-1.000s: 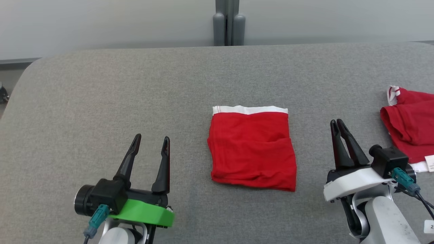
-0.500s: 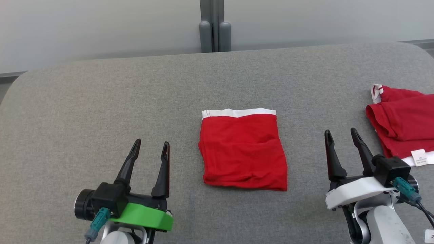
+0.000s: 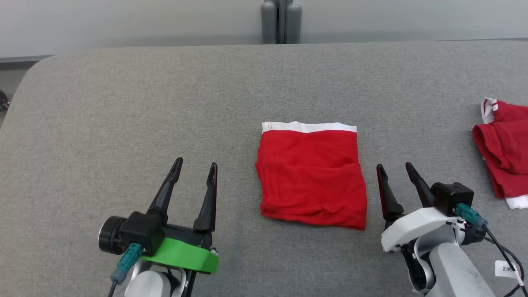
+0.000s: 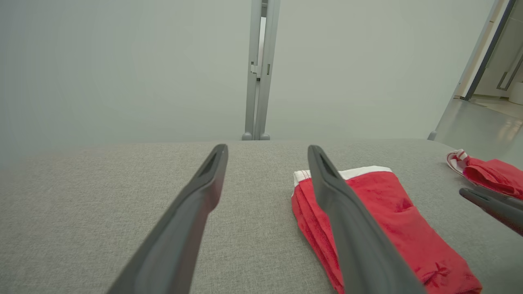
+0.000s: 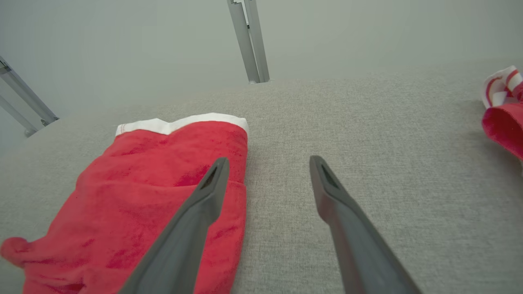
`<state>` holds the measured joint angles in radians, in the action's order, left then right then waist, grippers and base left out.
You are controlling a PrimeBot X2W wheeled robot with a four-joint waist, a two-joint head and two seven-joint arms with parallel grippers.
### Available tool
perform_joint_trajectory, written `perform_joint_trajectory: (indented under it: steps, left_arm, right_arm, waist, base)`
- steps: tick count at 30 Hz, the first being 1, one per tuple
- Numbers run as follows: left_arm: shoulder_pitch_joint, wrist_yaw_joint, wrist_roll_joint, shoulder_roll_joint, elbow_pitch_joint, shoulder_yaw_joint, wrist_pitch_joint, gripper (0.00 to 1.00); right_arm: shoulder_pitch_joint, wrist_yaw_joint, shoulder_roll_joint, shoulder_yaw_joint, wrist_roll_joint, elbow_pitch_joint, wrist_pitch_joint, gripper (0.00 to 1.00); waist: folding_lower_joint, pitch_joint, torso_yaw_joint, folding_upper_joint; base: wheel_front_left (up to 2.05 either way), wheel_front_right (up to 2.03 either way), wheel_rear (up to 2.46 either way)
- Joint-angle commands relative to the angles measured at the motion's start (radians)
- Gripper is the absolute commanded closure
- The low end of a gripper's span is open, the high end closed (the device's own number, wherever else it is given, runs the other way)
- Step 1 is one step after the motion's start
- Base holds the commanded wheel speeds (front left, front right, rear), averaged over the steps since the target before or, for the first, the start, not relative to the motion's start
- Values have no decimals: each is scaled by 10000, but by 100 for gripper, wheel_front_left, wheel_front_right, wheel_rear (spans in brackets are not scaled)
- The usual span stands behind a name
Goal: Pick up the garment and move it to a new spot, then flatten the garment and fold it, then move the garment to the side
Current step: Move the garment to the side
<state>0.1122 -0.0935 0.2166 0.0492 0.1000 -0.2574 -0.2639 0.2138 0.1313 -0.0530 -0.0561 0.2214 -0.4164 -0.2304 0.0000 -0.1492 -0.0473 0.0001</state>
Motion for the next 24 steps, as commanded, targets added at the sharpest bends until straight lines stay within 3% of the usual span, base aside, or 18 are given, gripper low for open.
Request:
perform_joint_trajectory:
  steps: [1,19,20,21,23,24]
  left_arm:
    - [206,-15,8,30,10,-17,1,0]
    - [435,98,117,28,29,-206,2,0]
    - [434,104,114,28,21,-200,2,0]
    - [431,112,113,28,13,-191,2,0]
    - [415,128,129,28,-13,-146,2,0]
    - [389,136,133,28,-25,-113,2,0]
  right_arm:
    - [200,-15,-16,-36,138,-237,89,0]
    - [1478,-15,-109,-565,638,-3000,215,0]
    - [1523,-15,-118,-603,630,-3175,204,10]
    - [1563,-15,-123,-617,620,-3290,193,52]
    - [1652,-18,-135,-564,532,-3567,162,100]
    - [1706,-18,-183,-587,394,-3670,104,100]
  waist:
    - [0,-323,-381,-1]
    - [0,-706,-1267,-1]
    - [0,-703,-1281,-1]
    - [0,-698,-1283,-1]
    - [0,-678,-1250,-1]
    - [0,-658,-1213,-1]
  base:
    - [0,0,0]
    - [0,0,0]
    - [0,0,0]
    - [0,0,0]
    - [0,0,0]
    - [0,0,0]
